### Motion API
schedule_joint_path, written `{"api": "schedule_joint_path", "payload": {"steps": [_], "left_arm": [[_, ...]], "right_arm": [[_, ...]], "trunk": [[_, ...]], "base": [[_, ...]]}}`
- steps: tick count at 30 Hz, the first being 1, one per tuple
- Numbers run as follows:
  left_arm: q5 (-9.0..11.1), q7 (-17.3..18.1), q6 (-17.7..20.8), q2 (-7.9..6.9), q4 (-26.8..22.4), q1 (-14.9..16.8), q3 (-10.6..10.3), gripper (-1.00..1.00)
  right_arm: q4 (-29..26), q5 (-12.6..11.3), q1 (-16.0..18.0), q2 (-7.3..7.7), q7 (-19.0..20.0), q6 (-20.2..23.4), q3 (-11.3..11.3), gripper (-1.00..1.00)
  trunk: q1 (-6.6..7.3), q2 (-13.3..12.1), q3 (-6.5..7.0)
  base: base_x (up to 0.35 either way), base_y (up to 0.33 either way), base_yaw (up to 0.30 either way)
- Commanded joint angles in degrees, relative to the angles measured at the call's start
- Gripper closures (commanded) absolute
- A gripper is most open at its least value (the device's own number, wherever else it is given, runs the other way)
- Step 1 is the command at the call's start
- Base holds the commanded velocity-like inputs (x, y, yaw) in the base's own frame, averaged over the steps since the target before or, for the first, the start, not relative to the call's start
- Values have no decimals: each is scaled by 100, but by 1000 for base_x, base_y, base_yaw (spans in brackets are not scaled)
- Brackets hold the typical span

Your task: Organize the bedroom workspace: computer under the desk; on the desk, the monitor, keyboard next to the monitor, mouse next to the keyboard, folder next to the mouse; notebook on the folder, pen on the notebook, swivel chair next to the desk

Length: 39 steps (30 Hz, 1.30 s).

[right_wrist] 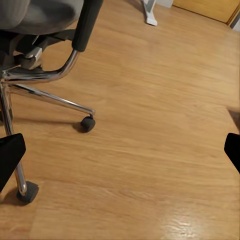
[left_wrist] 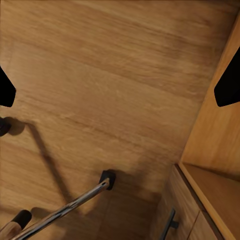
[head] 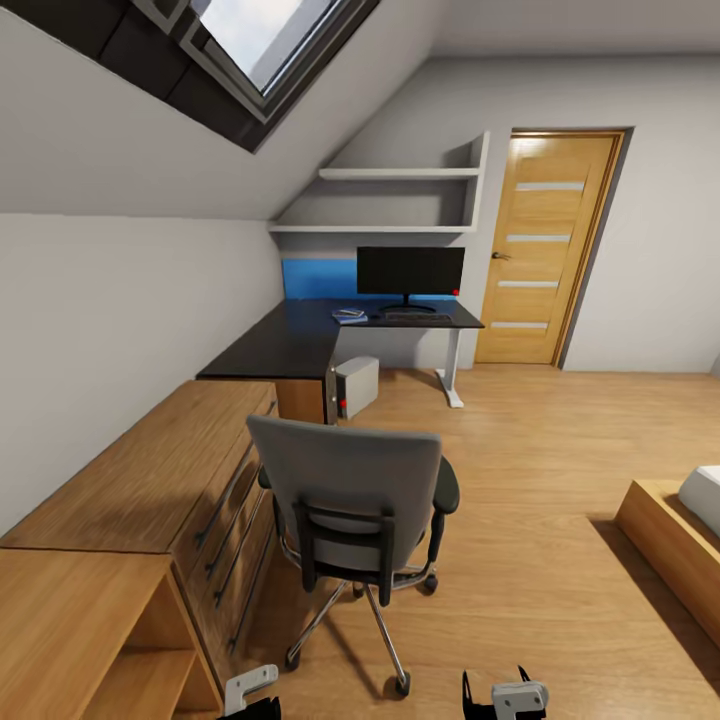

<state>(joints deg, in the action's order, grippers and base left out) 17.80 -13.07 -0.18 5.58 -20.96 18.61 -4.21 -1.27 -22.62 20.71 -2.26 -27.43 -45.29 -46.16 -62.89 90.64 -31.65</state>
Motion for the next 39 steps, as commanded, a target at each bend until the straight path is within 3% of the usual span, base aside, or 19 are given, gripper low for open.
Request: {"api": "schedule_joint_path", "payload": {"steps": [1,23,39], "left_arm": [[43,-43,-4,-4,-5,2,-45,-100],[40,-47,1,-4,-5,2,-45,-100],[44,-45,0,-4,-5,2,-45,-100]], "right_arm": [[3,-24,3,1,-35,-6,-51,-100],[4,-23,3,9,-35,-6,-51,-100],[4,-23,2,6,-35,-6,-51,-100]], "trunk": [[-22,44,-24],[-505,927,-419],[-857,1569,-707]], "base": [[0,0,0],[0,37,0],[-94,0,0]]}}
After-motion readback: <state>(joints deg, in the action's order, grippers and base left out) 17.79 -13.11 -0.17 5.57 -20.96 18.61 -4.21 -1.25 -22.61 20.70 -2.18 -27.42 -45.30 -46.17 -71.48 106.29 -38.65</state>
